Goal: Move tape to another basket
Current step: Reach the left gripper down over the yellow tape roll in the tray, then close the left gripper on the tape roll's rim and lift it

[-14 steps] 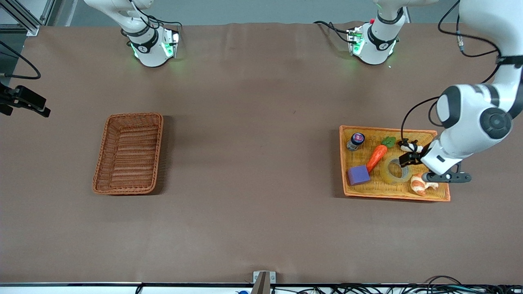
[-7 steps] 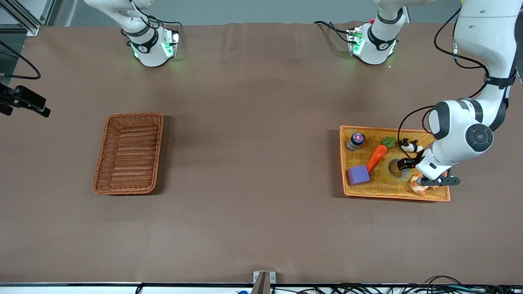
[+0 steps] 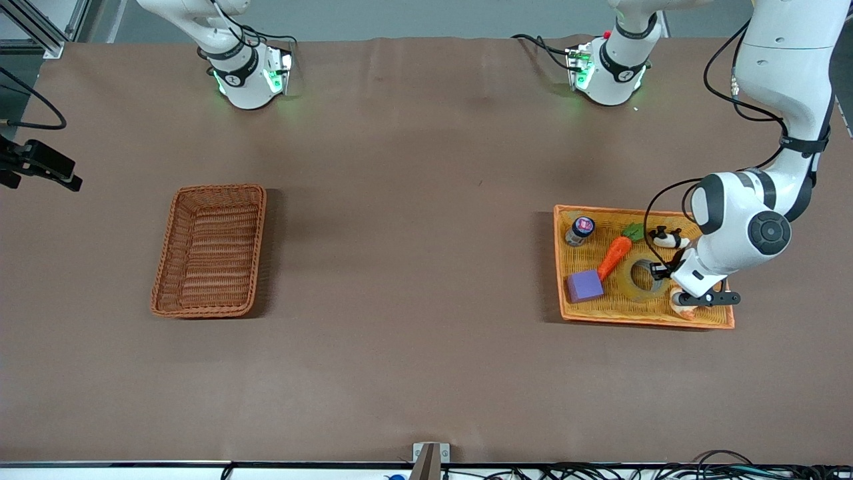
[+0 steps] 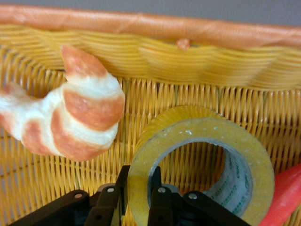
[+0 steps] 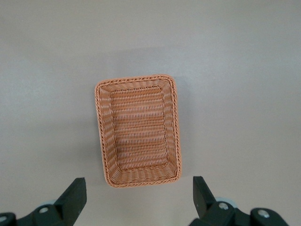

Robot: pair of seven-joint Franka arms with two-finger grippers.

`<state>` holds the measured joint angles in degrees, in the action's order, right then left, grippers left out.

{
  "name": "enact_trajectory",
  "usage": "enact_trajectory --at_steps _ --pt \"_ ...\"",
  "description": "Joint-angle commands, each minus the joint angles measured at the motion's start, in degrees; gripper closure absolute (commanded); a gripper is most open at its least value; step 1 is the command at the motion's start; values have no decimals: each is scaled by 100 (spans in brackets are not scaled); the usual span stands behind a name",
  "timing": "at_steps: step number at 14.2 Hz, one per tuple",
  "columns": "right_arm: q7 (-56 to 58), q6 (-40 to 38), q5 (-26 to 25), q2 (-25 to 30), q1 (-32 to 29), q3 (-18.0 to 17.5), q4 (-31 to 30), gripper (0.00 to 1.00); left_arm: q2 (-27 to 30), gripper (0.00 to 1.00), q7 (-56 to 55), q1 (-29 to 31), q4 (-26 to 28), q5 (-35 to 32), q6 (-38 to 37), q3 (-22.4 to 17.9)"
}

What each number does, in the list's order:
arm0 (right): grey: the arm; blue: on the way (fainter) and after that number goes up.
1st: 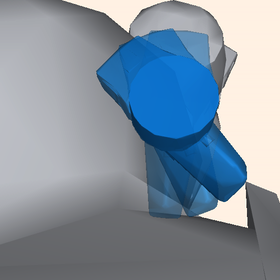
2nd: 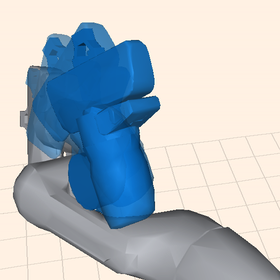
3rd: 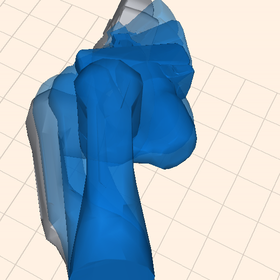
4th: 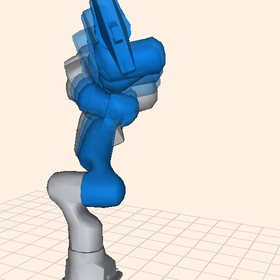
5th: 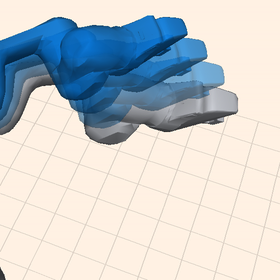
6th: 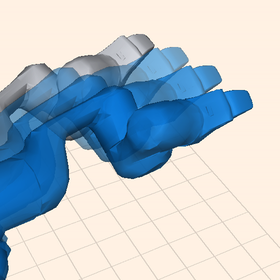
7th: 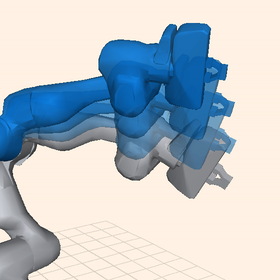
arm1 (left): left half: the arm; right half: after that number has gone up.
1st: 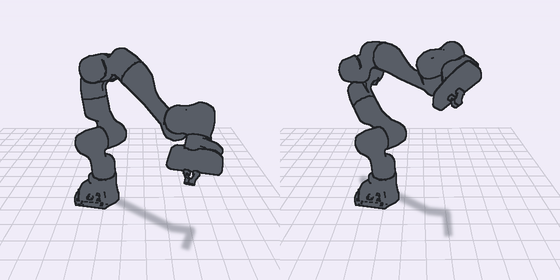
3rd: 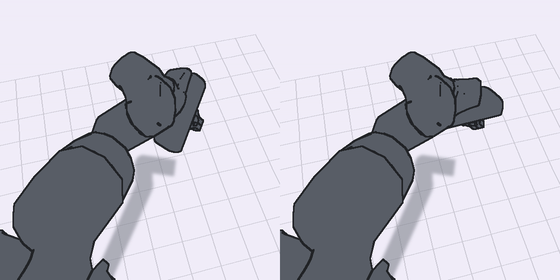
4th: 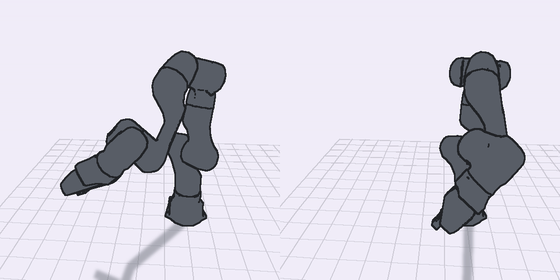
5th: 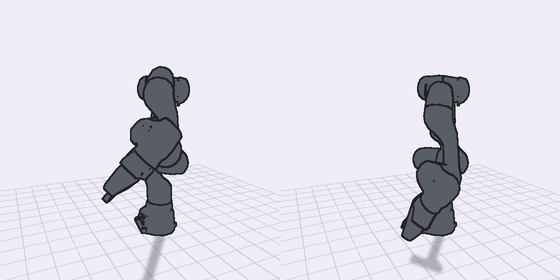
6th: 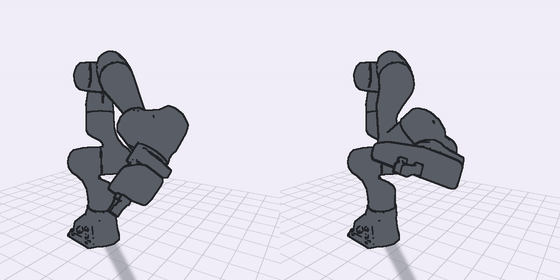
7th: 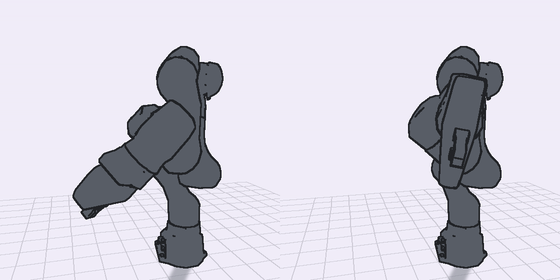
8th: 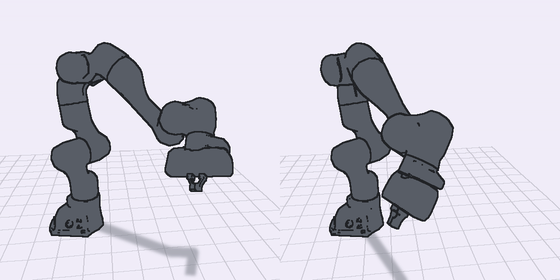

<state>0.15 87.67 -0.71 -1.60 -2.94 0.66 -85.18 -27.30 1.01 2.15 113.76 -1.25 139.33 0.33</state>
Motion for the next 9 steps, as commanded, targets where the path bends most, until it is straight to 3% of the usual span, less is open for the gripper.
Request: enact_trajectory --at_steps 1,3,6,9 --pt "3 -4 53 81 -84 -39 -87 0 514 100 -48 -39 -99 -139 -116 37" --pt "12 -4 62 81 -93 -39 -87 0 778 100 -110 -161 -527 -130 -858 168" --pt "12 -4 53 81 -93 -39 -87 0 753 100 -880 -722 -1634 -130 -2327 370" --pt "20 -4 53 81 -119 -48 -87 0 499 100 -1987 -1688 -2216 -130 -2726 397"
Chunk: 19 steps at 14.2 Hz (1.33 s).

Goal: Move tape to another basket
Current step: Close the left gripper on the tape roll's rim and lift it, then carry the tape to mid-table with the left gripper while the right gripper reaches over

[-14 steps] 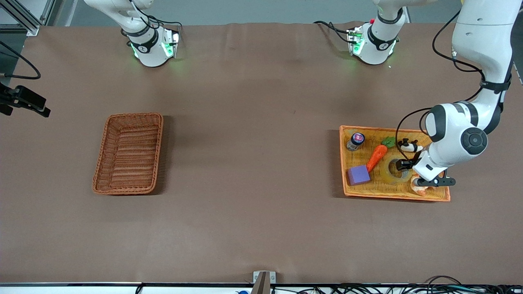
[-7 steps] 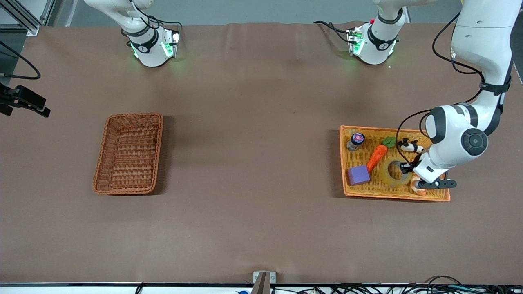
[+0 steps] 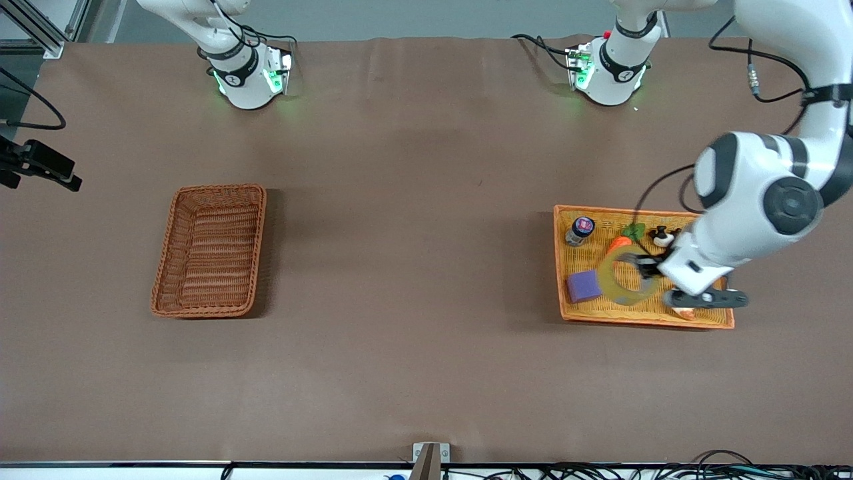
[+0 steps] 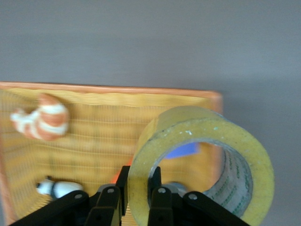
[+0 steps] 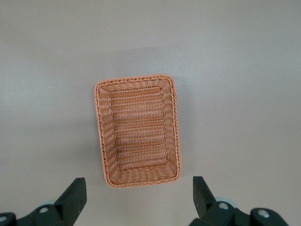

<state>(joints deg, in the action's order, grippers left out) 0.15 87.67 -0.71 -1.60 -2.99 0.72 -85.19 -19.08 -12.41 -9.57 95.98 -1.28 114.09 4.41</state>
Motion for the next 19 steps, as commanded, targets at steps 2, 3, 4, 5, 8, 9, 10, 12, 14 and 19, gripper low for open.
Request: enact_trajectory --at_steps 2,3,4,5,8,9,10,12,14,19 --pt "29 -4 62 81 -140 -55 -86 0 -665 100 -1602 -1157 -632 -109 -203 -10" --pt "29 -4 62 81 -140 -55 -86 0 -902 100 -1999 -1500 -816 -109 -203 -10" --pt "29 -4 62 81 -140 -55 -86 0 -1270 100 -2394 -1843 -1157 -100 -203 -10" --pt "29 -4 62 81 -140 -46 -86 0 -1604 100 -2824 -2134 -1517 -91 -203 -10" --pt "38 -4 53 81 -140 -55 -86 0 -2378 100 -3636 -2802 -2178 -65 86 -1" --pt "38 -4 62 81 -140 -46 -86 0 -2502 100 -3681 -2944 -2189 -48 340 8" --pt "38 -4 62 81 -140 -46 -94 0 -2652 100 -3716 -3023 -2189 -21 621 16" --pt "38 -4 62 81 -140 -55 -95 0 -2924 99 -3804 -3269 -2180 180 1061 16" --pt "38 -4 62 81 -149 -46 -95 0 -3162 95 -3804 -3419 -2171 190 1413 16" --pt "38 -13 62 63 -193 -46 -112 0 -3085 0 -3778 -3376 -2145 103 1477 -1"
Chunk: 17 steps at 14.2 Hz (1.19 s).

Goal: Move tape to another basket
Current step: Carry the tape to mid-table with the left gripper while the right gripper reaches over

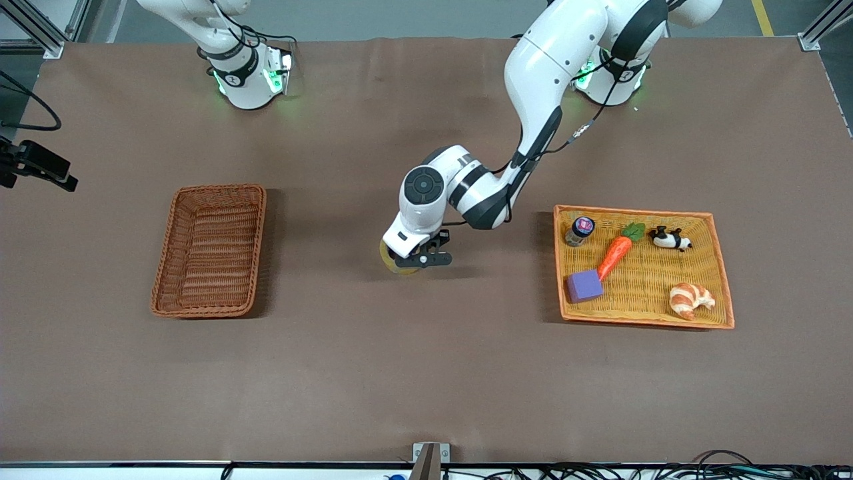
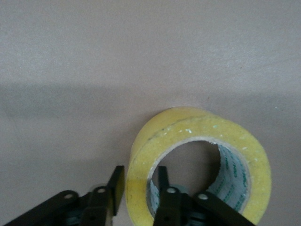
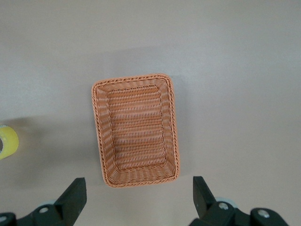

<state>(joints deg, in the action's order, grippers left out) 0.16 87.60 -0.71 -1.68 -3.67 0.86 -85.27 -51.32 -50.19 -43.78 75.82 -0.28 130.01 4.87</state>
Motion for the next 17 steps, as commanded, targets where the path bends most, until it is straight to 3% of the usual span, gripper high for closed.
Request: enact_trajectory --at_steps 1,5,8,10,12,17 --pt "37 2 62 71 -116 -60 -103 0 323 0 18 62 -129 -16 -204 -99" --pt "37 90 62 -25 260 -95 -252 0 1473 0 79 719 -129 -42 -1205 -600" --pt "-42 264 53 -26 683 -95 -796 0 2195 0 509 1431 -94 -524 -1565 -627" --pt "-155 842 71 -156 1016 -104 -1287 0 2652 0 1227 1949 -85 -649 -1951 -601" --pt "-786 1633 132 -542 1586 -104 -1649 0 3039 0 1931 2389 -76 -588 -2461 -592" --pt "-2036 3251 527 -1843 2808 -104 -1633 0 3848 0 3478 3286 -24 -394 -3622 -557"
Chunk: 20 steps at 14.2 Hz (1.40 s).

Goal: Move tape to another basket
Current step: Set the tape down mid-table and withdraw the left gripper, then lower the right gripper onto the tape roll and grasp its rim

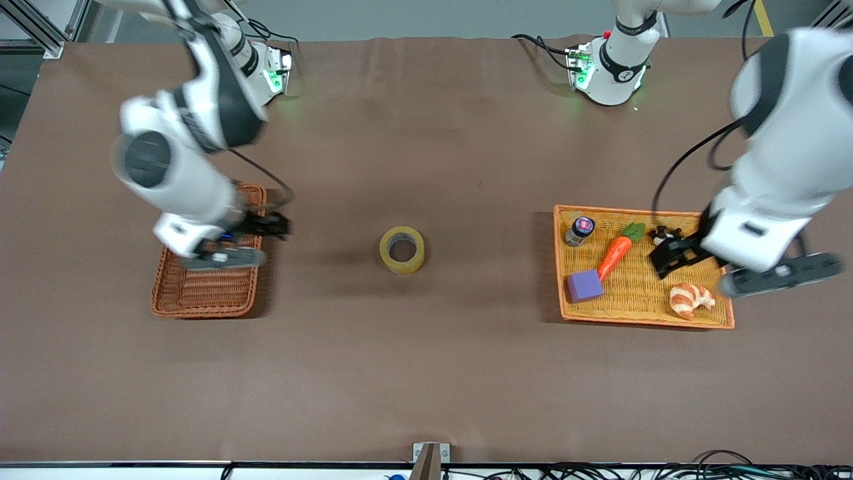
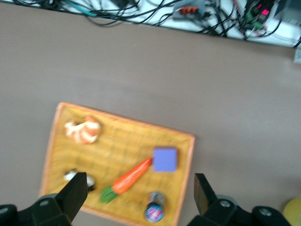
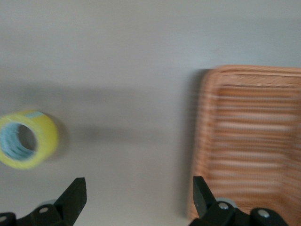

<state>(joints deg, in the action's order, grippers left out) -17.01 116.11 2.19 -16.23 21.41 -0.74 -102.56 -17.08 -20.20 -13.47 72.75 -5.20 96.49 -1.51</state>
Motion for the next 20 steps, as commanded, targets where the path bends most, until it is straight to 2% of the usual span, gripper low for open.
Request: enact_trajectory --at_steps 1,3,6,9,12,20 --pt "-468 734 343 -625 476 57 96 0 668 0 777 579 440 368 -393 177" --pt "-723 1332 493 -1020 810 57 96 0 1195 0 1340 1011 983 677 -412 300" --pt "-1119 2168 511 -1583 1163 57 122 0 1707 0 1606 1065 1512 652 -612 292" --pt "-1164 2161 511 -1620 1277 66 148 0 2014 0 1659 1031 1872 590 -728 301" --pt "-1164 2135 467 -1612 1295 83 113 0 2103 0 1668 820 1997 467 -719 301" --pt "-1542 2179 432 -1673 1383 83 43 0 2042 0 1668 819 1866 458 -588 309"
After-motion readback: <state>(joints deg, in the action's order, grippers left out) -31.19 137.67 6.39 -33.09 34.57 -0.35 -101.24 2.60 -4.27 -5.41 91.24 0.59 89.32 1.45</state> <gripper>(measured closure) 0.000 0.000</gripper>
